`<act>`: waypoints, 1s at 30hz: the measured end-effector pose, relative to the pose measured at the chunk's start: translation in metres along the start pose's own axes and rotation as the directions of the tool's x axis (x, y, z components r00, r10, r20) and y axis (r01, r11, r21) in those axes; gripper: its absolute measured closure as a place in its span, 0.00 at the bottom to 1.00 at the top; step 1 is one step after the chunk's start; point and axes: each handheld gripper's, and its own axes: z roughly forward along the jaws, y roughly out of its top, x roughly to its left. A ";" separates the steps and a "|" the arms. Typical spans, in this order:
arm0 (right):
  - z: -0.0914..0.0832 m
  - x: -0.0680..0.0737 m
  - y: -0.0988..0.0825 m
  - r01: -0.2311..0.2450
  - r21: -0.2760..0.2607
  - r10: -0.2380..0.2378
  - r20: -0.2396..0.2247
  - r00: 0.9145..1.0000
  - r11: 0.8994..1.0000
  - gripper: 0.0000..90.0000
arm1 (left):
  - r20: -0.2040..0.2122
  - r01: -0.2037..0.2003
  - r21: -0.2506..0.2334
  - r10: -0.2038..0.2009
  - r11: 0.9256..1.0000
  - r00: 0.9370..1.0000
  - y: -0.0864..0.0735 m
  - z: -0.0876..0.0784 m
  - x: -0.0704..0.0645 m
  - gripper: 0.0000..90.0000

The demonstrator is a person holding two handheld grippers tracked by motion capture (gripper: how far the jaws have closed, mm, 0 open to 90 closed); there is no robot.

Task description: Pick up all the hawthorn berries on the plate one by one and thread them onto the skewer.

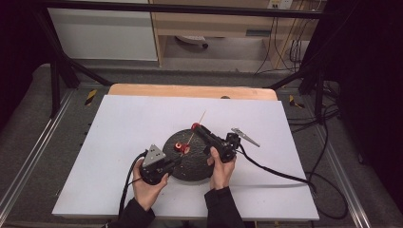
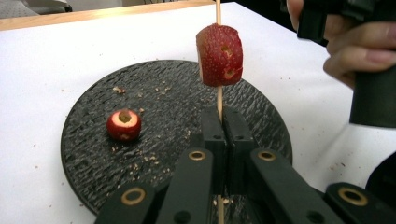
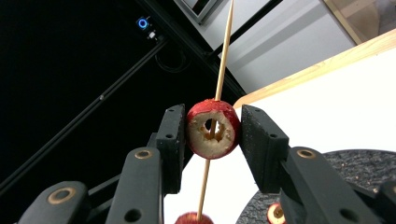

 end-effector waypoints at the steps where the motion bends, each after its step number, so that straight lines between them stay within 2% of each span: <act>1: 0.000 0.001 -0.001 -0.006 0.003 0.006 0.001 1.000 1.000 0.69 | 0.000 -0.002 0.003 0.002 1.000 1.000 0.001 0.001 0.000 0.98; 9: -0.003 0.001 -0.005 0.015 0.009 -0.015 0.006 1.000 1.000 0.69 | 0.007 -0.006 0.004 0.006 1.000 1.000 0.006 0.004 0.001 0.98; 26: -0.005 -0.001 -0.015 0.020 0.046 -0.021 0.020 1.000 0.999 0.69 | 0.018 -0.007 0.017 0.007 1.000 1.000 0.011 0.012 0.003 0.98; 30: -0.006 -0.001 -0.014 0.051 0.068 -0.054 0.032 0.998 0.996 0.65 | 0.029 -0.007 0.025 0.006 1.000 1.000 0.008 0.011 0.006 0.98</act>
